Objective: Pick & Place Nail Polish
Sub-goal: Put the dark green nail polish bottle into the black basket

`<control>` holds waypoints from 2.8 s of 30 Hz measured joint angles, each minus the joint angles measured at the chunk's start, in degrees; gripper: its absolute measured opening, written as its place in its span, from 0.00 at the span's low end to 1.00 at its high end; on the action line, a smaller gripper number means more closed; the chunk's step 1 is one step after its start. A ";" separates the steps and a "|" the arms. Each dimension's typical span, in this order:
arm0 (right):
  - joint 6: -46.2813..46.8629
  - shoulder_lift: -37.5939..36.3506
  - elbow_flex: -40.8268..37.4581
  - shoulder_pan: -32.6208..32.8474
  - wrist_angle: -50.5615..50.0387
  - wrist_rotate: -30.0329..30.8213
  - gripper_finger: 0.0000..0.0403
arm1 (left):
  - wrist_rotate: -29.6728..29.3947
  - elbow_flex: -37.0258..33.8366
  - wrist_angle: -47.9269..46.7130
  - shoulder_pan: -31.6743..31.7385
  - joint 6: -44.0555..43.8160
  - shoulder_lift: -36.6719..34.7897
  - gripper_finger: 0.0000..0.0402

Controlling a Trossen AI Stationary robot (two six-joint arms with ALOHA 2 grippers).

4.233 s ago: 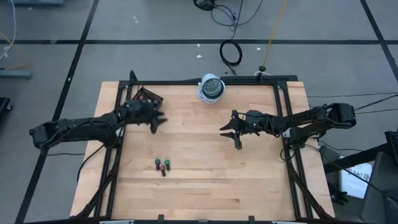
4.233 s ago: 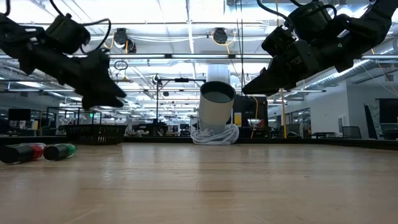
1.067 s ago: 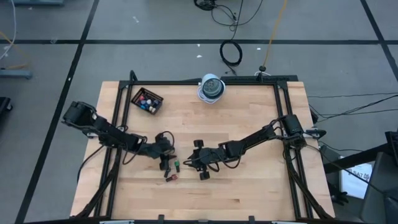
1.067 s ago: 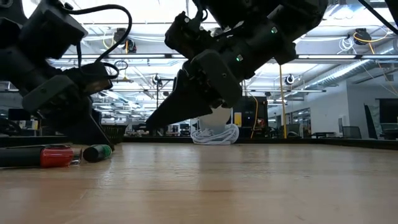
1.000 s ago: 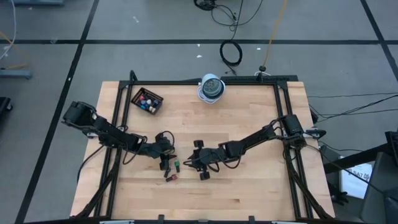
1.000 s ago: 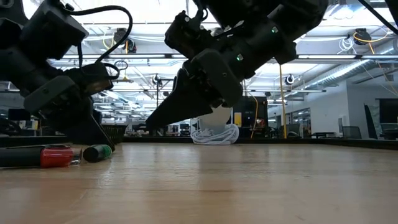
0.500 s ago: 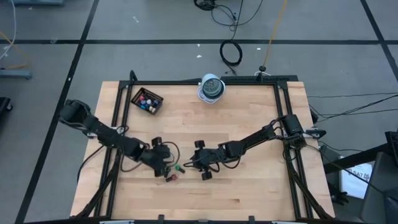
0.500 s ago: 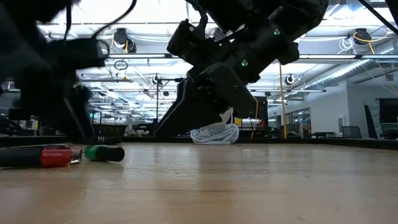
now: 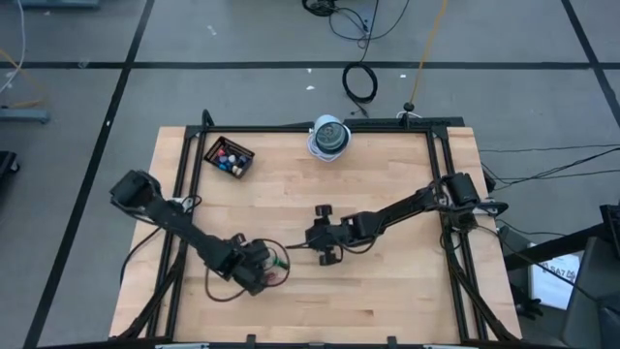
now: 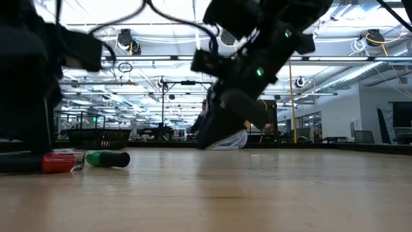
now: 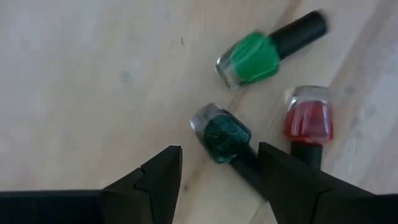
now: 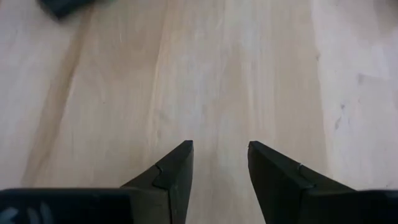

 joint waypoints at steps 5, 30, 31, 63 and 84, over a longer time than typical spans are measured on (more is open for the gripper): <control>1.67 -1.80 0.00 -0.22 -1.15 -0.25 0.36 | 5.68 1.61 -1.39 2.01 -4.57 4.64 0.51; 2.90 -2.63 0.07 0.00 -2.91 -0.43 0.36 | 11.81 1.02 -9.67 2.18 8.79 1.70 0.52; 2.90 -2.63 0.07 0.00 -2.91 -0.44 0.36 | 11.79 1.02 -10.12 2.18 9.39 1.69 0.52; 2.88 -2.59 0.07 0.00 -2.91 -0.50 0.36 | 3.32 1.02 -9.45 1.84 27.27 1.74 0.52; 2.88 -2.56 0.07 0.00 -2.91 -0.50 0.36 | 5.81 1.08 -6.54 0.38 29.33 1.70 0.52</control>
